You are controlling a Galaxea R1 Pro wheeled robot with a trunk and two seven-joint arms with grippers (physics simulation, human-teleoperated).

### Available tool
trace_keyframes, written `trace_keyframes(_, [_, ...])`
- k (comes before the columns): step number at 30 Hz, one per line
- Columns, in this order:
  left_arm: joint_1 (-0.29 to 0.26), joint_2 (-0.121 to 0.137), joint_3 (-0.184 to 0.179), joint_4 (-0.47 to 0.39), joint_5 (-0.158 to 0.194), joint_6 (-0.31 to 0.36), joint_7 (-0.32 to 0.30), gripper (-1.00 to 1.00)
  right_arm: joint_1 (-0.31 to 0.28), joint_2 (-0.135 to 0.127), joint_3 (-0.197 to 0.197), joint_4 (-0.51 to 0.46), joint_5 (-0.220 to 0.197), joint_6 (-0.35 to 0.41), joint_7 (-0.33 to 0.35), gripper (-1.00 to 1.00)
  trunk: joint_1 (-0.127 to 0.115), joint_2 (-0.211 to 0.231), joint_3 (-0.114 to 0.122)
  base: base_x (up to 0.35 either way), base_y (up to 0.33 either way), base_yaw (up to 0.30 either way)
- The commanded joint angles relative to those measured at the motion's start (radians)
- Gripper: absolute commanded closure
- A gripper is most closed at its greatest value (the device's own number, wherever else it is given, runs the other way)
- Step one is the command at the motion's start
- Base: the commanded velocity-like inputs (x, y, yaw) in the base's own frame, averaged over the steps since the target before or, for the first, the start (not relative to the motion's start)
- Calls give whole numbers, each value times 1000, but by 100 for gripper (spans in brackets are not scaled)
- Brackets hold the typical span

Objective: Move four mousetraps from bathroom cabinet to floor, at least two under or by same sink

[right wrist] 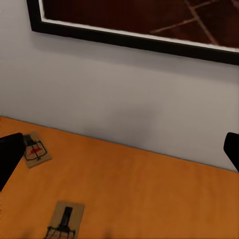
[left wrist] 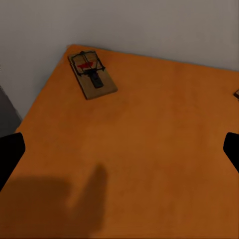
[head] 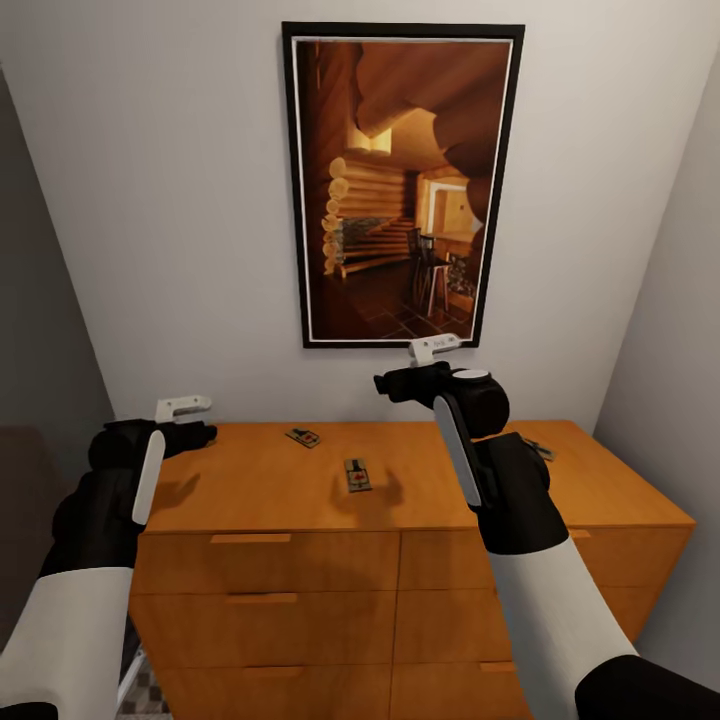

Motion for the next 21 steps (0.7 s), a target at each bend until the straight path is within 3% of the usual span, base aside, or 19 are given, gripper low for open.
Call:
trace_keyframes(1, [-1, 0, 0, 2, 3, 4, 5, -100, -1, 0, 1, -1, 0, 5, -3, -100, 0, -1, -1, 0, 0, 111])
trace_keyframes(14, [-1, -3, 0, 20, 3, 4, 5, -100, 0, 0, 0, 0, 1, 5, -4, -100, 0, -1, -1, 0, 0, 208])
trace_keyframes(21, [-1, -6, 0, 21, 3, 4, 6, -100, 0, 0, 0, 0, 3, 5, -5, -100, 0, -1, -1, 0, 0, 82])
